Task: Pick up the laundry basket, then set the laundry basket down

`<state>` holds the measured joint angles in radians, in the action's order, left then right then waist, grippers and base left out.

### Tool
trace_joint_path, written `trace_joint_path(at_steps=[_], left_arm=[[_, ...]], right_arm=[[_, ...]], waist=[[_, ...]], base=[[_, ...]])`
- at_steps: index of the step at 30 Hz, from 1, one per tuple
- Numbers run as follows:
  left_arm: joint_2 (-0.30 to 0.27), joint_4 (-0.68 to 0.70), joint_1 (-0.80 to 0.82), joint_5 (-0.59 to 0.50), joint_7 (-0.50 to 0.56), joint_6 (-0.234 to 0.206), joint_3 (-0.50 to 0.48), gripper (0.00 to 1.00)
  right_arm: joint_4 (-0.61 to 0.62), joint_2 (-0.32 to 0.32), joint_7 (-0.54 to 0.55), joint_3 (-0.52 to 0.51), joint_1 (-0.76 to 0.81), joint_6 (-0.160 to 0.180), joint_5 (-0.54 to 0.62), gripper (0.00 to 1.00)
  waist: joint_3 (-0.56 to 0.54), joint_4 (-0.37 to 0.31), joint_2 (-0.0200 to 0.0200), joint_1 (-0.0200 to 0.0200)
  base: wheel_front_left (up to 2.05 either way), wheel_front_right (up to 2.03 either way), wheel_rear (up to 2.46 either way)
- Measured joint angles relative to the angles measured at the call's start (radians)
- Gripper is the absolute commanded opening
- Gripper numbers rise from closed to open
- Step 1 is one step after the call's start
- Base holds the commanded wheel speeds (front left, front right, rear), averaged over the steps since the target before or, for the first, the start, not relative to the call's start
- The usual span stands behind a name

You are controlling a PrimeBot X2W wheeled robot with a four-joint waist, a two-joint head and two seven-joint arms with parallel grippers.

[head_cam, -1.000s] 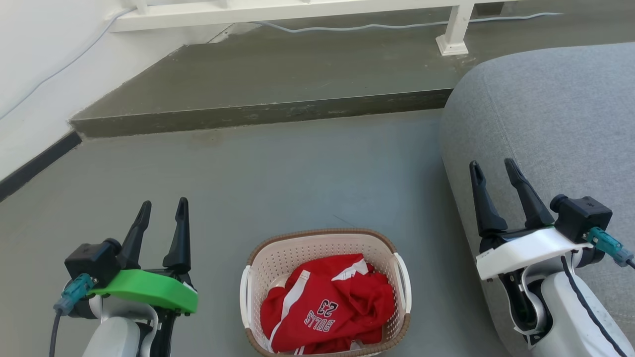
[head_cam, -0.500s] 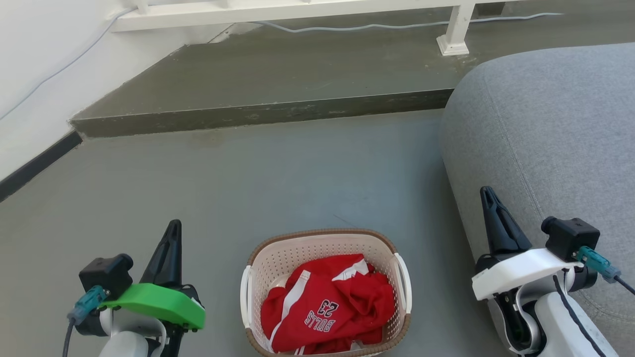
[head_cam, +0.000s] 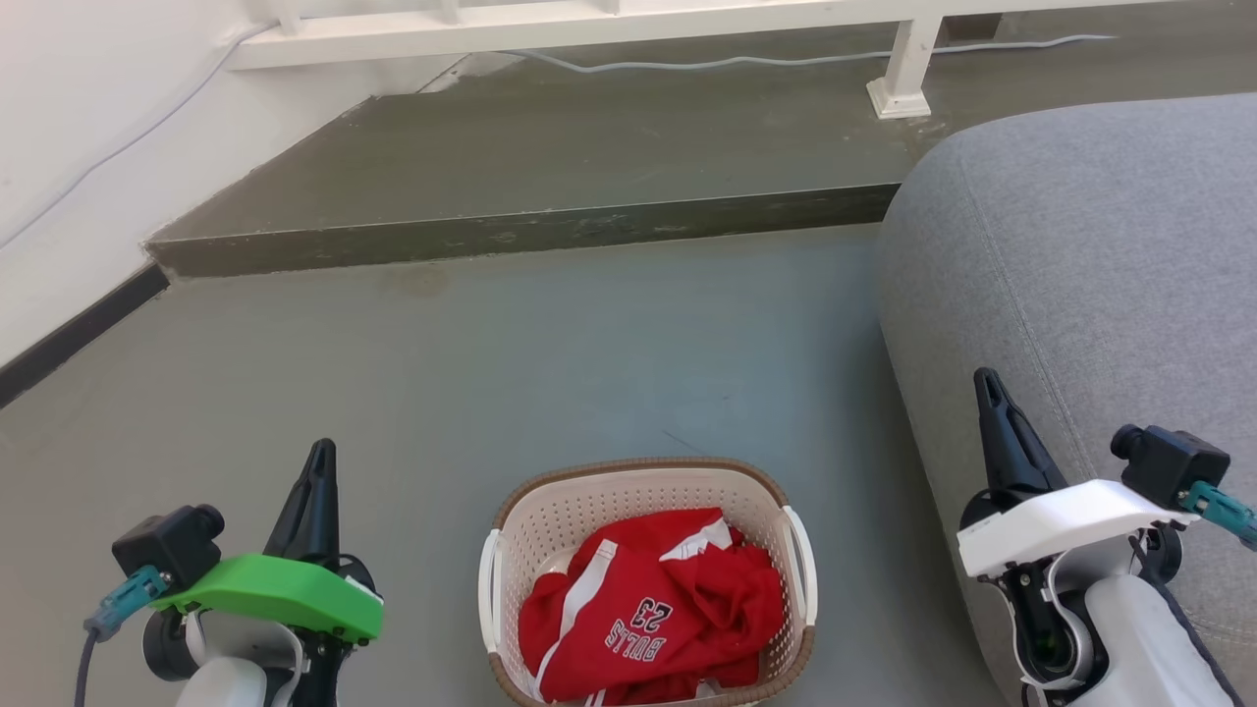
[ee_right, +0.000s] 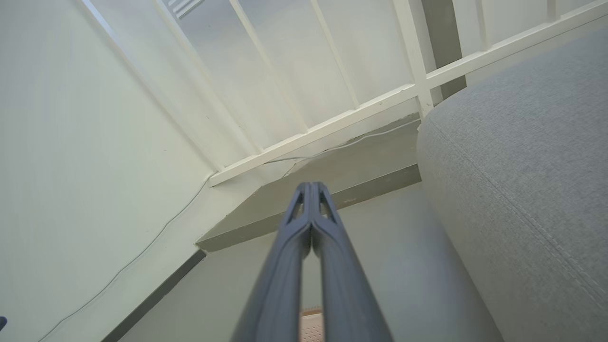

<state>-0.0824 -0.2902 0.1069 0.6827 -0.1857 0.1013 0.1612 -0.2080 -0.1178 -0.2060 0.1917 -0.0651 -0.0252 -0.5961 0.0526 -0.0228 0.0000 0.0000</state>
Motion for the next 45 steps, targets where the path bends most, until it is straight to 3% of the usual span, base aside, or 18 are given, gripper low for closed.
trace_joint_path(at_steps=[45], left_arm=[[0.028,0.003,-0.004,0.486,0.160,0.006,-0.129,0.00]], right_arm=[[-0.034,0.026,0.156,-0.156,0.000,-0.048,-0.544,0.00]], waist=[[-0.027,0.012,0.0000,0.0001]], base=[[0.00,0.00,0.00]])
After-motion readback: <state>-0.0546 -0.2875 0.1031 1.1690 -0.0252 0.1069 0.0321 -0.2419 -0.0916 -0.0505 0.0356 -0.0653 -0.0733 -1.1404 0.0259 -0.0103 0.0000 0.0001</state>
